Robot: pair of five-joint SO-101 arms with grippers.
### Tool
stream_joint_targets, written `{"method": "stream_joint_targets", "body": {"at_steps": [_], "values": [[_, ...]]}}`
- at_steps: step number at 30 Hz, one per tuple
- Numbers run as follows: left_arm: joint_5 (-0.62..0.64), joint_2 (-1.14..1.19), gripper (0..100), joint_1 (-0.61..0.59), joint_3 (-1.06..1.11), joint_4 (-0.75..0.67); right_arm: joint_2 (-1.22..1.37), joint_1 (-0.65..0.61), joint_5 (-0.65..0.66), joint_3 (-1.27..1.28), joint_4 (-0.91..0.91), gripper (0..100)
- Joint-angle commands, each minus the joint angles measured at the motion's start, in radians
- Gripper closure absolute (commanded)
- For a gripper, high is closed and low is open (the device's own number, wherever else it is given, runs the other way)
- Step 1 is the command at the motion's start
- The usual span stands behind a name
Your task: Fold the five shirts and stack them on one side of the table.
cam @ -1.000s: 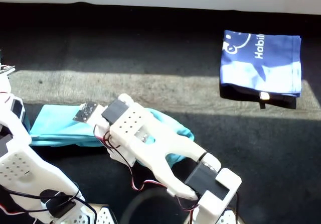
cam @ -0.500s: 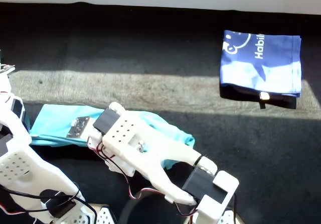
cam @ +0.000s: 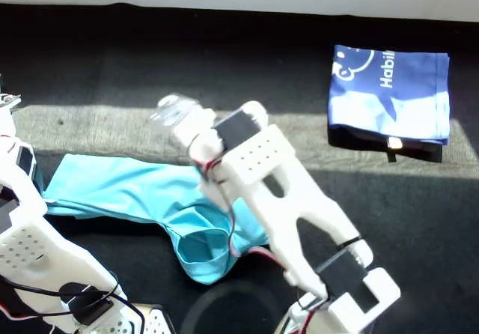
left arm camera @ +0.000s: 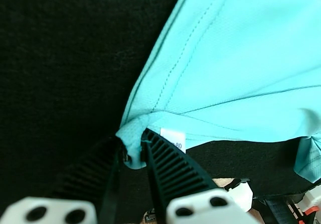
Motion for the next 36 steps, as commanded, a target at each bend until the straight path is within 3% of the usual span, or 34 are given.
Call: {"method": "stream_joint_targets", "body": {"at_steps": [1,14,18,22,26,30,36], "values": [[-0.003,-0.015,99,0.005,-0.007,-0.002,0.081,0.094,0.006,0.068,-0.071,80.8],[-0.002,-0.015,99,0.016,-0.007,0.000,0.424,0.094,0.008,0.105,-0.259,81.6],[-0.002,-0.015,99,0.016,-0.007,0.000,0.475,0.096,0.009,0.104,-0.295,98.4],[-0.002,-0.015,99,0.018,-0.007,-0.002,0.475,0.128,0.008,0.065,-0.305,99.4],[-0.002,-0.015,99,0.019,-0.007,0.000,0.475,0.232,0.011,-0.114,-0.243,99.2],[-0.002,-0.015,99,0.045,-0.007,0.000,0.478,0.354,0.103,-0.409,-0.166,99.2],[0.038,-0.016,99,0.199,-0.008,0.000,0.486,0.420,0.178,-0.730,-0.156,99.2]]}}
